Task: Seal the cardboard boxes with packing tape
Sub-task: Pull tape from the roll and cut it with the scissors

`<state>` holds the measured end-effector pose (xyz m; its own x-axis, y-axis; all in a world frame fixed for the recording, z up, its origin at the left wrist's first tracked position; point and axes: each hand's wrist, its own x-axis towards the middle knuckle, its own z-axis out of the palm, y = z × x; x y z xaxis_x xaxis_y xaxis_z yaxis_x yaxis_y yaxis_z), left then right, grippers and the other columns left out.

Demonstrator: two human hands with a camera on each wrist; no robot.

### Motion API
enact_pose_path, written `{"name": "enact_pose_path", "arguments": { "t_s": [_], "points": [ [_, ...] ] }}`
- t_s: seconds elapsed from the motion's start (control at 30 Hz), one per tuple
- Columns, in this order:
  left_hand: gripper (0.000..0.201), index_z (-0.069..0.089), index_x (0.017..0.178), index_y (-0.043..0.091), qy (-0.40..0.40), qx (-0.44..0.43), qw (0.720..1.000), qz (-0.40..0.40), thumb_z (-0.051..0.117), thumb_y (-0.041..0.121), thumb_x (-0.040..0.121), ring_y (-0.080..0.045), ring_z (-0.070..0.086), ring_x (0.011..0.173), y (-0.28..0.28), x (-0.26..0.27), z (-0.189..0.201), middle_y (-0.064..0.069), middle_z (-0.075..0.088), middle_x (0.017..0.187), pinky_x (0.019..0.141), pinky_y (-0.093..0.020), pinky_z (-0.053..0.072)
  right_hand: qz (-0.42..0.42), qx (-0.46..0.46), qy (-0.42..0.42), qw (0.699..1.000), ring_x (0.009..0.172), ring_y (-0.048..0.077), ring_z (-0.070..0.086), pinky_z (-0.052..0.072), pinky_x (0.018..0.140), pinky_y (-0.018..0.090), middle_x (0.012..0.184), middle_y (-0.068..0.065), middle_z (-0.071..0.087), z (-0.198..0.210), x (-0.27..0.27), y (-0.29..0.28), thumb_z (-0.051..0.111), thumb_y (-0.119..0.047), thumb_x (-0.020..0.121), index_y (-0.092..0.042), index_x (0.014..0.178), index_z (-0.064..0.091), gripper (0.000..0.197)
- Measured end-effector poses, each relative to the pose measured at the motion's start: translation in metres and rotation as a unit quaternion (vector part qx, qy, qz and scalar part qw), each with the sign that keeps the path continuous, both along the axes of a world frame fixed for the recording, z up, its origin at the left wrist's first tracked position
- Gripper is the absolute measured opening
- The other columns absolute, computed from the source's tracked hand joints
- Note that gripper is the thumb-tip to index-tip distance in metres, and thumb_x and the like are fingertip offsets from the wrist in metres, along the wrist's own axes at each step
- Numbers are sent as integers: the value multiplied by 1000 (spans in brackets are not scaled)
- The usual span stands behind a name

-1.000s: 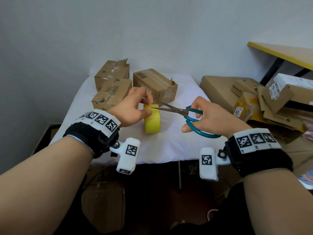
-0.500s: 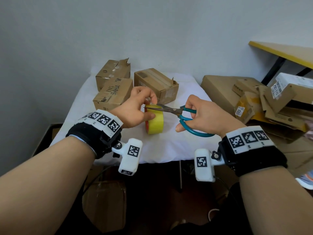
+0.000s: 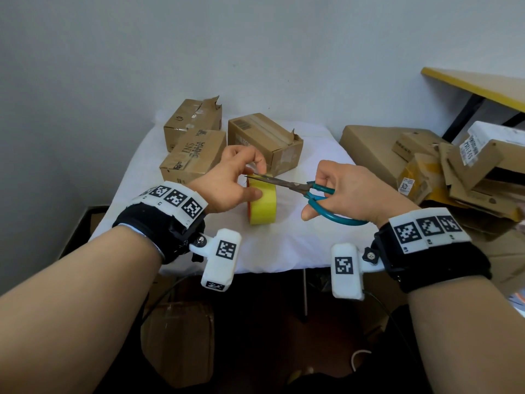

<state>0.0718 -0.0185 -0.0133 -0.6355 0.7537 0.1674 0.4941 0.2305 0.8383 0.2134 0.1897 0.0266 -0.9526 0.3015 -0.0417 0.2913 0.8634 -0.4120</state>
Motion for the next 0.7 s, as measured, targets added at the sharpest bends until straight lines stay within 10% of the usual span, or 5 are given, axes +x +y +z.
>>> {"name": "enact_pose_path", "arguments": {
  "t_s": [0.23, 0.43, 0.7],
  "points": [
    [42, 54, 92, 38, -22, 9, 1000, 4, 74, 2, 83, -11, 54, 117, 1, -3, -1, 3, 36, 133, 99, -35, 46, 5, 7, -11, 1000, 71, 15, 50, 38, 61, 32, 81, -2, 58, 4, 1, -3, 92, -58, 55, -26, 92, 49, 65],
    [43, 53, 90, 40, -30, 15, 999, 8, 76, 5, 82, -12, 53, 118, -1, -4, -2, 0, 39, 134, 97, -40, 50, -49, 10, -34, 998, 97, 19, 57, 48, 88, 42, 101, -2, 58, 3, 8, 16, 88, -67, 54, -25, 108, 46, 80],
    [36, 55, 109, 12, -52, 41, 998, 2, 76, 0, 82, -17, 57, 111, -3, -11, -8, 5, 58, 106, 103, -39, 45, -134, 63, -114, 982, 89, 23, 55, 41, 67, 35, 108, 9, 59, -33, 1, 38, 81, -48, 81, -12, 116, 48, 60]
  ]
}}
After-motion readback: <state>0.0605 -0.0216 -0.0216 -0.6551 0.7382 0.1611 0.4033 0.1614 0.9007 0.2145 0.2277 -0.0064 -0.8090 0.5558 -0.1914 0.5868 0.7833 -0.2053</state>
